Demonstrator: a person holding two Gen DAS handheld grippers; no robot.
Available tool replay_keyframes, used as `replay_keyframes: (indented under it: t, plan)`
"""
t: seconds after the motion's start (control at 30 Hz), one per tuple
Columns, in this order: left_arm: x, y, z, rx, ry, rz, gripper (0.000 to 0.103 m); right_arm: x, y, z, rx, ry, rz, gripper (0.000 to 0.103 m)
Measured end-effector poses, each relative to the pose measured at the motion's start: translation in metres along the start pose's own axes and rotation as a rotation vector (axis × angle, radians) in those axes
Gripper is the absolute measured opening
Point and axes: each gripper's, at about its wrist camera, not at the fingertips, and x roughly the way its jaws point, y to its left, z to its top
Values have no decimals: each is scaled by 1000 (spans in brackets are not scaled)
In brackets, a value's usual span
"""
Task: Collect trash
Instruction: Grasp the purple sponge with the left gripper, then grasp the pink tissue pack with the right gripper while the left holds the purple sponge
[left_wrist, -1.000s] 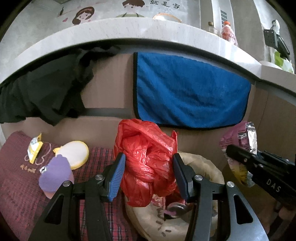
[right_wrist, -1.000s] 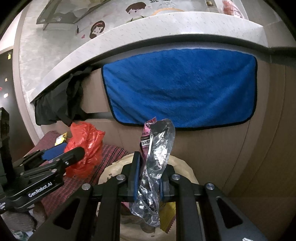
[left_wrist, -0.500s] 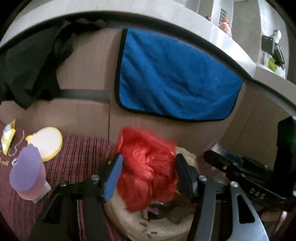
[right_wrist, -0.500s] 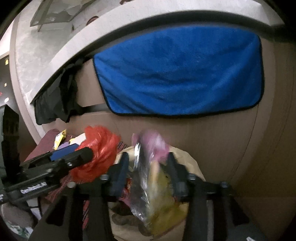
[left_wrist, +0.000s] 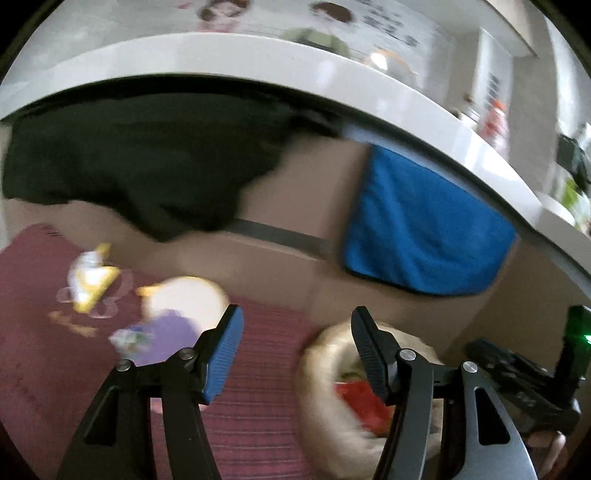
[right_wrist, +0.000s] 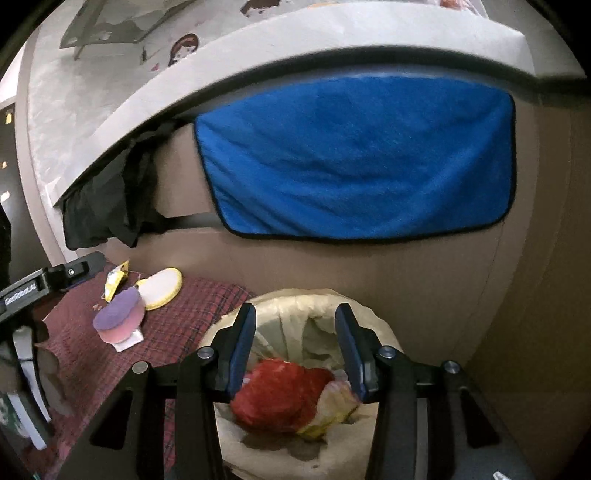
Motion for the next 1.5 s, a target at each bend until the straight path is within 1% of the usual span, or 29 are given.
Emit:
replay_keyframes:
  t: [0.13, 0.2, 0.27, 0.33, 0.43, 0.57, 0.63, 0.7, 0.8, 0.9, 0.97, 1.03, 1.1, 1.13, 1.27, 1.37, 1.5]
  plan:
    - [-12, 50, 2, -81, -1, 63, 61, 5, 25, 4, -27, 2, 50, 42]
    - [-12, 72, -2, -137, 23, 62, 61, 10, 39, 4, -51, 9, 65, 42]
    - [-3, 95, -7, -209, 93, 31, 61, 17, 53, 5, -69, 19, 84, 42]
    - [7, 108, -16, -250, 161, 27, 61, 23, 65, 5, -73, 25, 107, 42]
    - [19, 111, -26, -247, 196, 27, 61, 31, 77, 4, -75, 34, 116, 42]
    - [42, 109, -33, -256, 250, 26, 61, 44, 85, 0, -71, 73, 120, 42]
    - [55, 109, -39, -253, 280, 38, 61, 49, 88, -2, -69, 85, 118, 42]
    - [64, 106, -43, -228, 300, 61, 61, 53, 89, -3, -68, 96, 116, 42]
    - [69, 102, -46, -204, 294, 54, 62, 60, 88, -4, -66, 113, 111, 42]
    - [70, 101, -41, -186, 300, 77, 62, 66, 87, -5, -58, 128, 109, 42]
    - [70, 101, -41, -185, 326, 63, 60, 70, 88, -5, -51, 137, 112, 42]
    - [69, 103, -43, -217, 348, 37, 59, 74, 89, -6, -42, 144, 117, 42]
    - [66, 105, -45, -238, 355, 9, 55, 76, 92, -6, -39, 149, 125, 42]
    - [65, 106, -46, -237, 354, -2, 49, 77, 95, -6, -41, 150, 129, 42]
    - [48, 108, -44, -222, 325, -34, 37, 79, 108, -7, -58, 155, 143, 42]
    - [27, 114, -37, -173, 284, -9, 36, 81, 119, -7, -68, 160, 160, 42]
    - [-4, 136, -27, -127, 239, 57, 36, 88, 142, -9, -99, 182, 194, 42]
